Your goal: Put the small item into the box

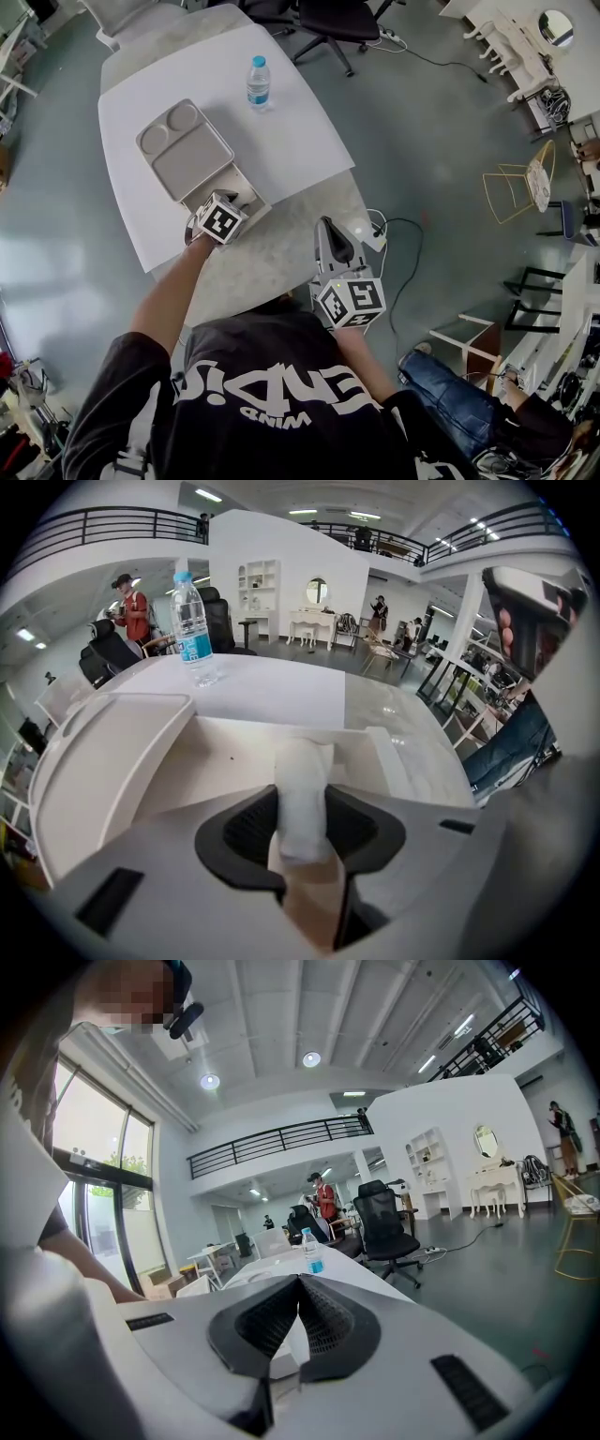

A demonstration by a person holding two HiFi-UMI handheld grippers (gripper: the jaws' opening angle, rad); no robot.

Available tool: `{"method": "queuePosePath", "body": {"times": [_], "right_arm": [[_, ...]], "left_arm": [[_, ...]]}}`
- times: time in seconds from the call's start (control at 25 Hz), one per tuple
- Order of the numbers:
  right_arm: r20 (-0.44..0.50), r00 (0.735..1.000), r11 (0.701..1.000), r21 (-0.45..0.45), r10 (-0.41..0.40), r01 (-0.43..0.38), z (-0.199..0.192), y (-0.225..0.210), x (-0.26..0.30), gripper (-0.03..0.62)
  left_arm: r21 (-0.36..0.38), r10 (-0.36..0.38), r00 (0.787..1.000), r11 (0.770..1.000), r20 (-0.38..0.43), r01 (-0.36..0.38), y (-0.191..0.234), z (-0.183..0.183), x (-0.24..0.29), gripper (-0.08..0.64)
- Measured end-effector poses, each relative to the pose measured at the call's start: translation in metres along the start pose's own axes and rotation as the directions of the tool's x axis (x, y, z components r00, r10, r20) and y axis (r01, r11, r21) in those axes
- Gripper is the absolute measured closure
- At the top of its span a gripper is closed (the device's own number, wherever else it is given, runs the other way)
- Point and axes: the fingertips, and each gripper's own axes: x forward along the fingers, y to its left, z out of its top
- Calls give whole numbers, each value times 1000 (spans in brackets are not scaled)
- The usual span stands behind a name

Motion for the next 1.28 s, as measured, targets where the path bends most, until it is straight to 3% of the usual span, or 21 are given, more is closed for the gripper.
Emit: {"method": "queuePosePath", "body": {"times": [0.2,0.8,1.12,1.28], "right_arm": [[-3,1000,1000,7,-3,3,-2,-5,2,574],[-6,1000,1000,18,-4,5,-6,-4,-2,574],[-4,1000,1000,10,7,-7,-5,2,-6,574],[-2,1000,1000,2,17,-17,-5,6,-9,574]], "left_arm": [[10,-21,999,1000,-43,21,-3,-4,7,411],[-24,-12,1000,1000,24,13,0,12,-9,389],[-118,-7,991,993,134,23,5,28,-46,388],[-84,60,975,996,215,-43,12,44,-82,388]]}}
